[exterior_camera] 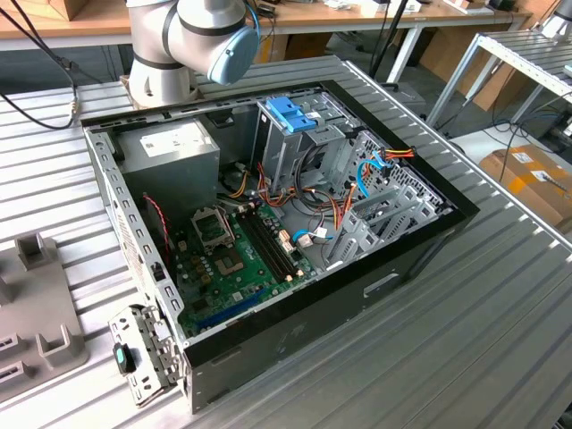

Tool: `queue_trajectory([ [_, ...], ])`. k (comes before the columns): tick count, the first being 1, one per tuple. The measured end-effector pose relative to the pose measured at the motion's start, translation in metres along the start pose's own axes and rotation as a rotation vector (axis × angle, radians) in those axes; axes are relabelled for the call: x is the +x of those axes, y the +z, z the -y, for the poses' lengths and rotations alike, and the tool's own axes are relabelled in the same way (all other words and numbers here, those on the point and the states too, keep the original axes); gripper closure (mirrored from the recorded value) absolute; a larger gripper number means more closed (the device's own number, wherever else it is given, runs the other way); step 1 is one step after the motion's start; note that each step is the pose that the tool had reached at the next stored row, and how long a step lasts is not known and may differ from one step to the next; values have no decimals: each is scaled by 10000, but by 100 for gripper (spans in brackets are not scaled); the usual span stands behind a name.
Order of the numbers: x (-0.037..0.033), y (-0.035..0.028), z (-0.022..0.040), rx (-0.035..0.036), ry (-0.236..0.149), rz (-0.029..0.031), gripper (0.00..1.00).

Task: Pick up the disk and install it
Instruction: 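Pick up the disk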

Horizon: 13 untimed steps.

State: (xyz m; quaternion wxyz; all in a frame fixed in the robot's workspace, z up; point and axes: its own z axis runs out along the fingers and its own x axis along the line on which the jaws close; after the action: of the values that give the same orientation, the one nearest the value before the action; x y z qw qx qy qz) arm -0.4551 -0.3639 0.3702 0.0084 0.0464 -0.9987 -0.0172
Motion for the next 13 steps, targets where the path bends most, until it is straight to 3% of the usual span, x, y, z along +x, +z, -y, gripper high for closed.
queue_trajectory([
  [8, 0, 0, 0, 0, -46, -1, 89],
  [13, -1, 0, 0, 6, -338, -12, 89],
])
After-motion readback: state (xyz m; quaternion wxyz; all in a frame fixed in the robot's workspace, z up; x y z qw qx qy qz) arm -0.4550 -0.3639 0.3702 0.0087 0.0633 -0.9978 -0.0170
